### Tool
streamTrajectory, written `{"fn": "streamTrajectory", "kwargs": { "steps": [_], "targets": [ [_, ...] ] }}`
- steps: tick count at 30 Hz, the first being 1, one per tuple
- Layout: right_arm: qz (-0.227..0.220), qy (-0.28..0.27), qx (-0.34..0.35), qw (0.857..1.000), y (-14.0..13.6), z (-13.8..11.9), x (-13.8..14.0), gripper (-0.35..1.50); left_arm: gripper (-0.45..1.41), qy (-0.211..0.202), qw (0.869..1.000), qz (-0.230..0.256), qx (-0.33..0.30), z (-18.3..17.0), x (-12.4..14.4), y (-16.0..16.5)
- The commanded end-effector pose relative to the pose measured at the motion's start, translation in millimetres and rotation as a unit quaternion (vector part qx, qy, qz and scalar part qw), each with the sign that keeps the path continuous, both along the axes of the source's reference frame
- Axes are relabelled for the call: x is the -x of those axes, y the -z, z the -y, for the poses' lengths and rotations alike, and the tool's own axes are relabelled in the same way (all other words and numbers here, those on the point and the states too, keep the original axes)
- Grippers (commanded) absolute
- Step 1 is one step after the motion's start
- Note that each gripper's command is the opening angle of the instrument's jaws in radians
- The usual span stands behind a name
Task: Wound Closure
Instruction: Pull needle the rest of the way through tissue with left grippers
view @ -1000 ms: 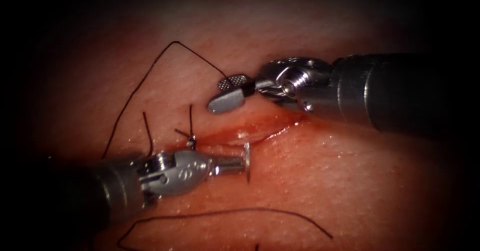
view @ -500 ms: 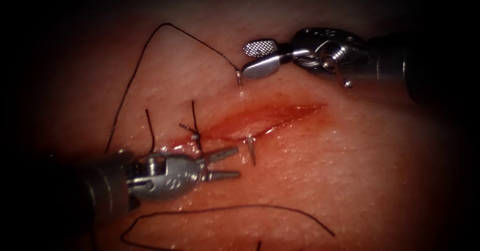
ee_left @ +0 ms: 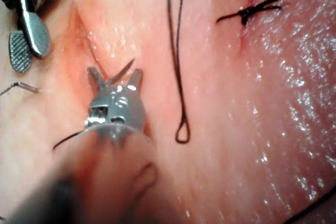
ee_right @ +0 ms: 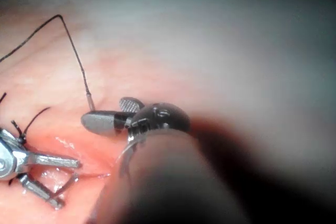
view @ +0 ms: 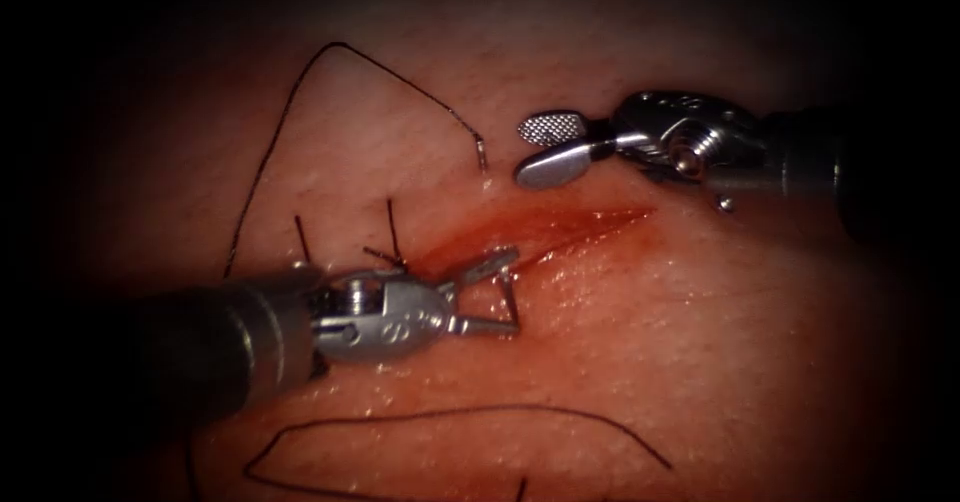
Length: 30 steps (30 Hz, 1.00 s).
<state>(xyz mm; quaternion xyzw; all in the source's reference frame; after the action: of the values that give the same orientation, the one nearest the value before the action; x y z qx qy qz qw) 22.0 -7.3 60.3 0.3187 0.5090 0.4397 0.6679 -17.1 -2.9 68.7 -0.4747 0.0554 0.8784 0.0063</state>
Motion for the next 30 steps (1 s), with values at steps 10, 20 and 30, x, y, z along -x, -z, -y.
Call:
{"fn": "streamTrajectory", "kwargs": {
  "steps": [10, 20, 30],
  "targets": [
    [-0.002, -0.017, 0.003, 1.0, -0.3, 0.0, 0.4, 0.0, -0.45, -0.011, 1.0, 0.005, 0.02, 0.4, 1.6, -2.7],
    [-0.005, -0.041, -0.01, 0.999, 0.0, 0.7, 1.8, -0.21, -0.45, 0.057, 0.995, 0.016, -0.076, 0.3, 0.2, -0.4],
    [-0.01, -0.047, -0.027, 0.998, -0.2, 2.7, 2.2, -0.2, -0.45, 0.15, 0.902, 0.132, -0.383, -0.6, -0.5, 3.9]
  ]
}}
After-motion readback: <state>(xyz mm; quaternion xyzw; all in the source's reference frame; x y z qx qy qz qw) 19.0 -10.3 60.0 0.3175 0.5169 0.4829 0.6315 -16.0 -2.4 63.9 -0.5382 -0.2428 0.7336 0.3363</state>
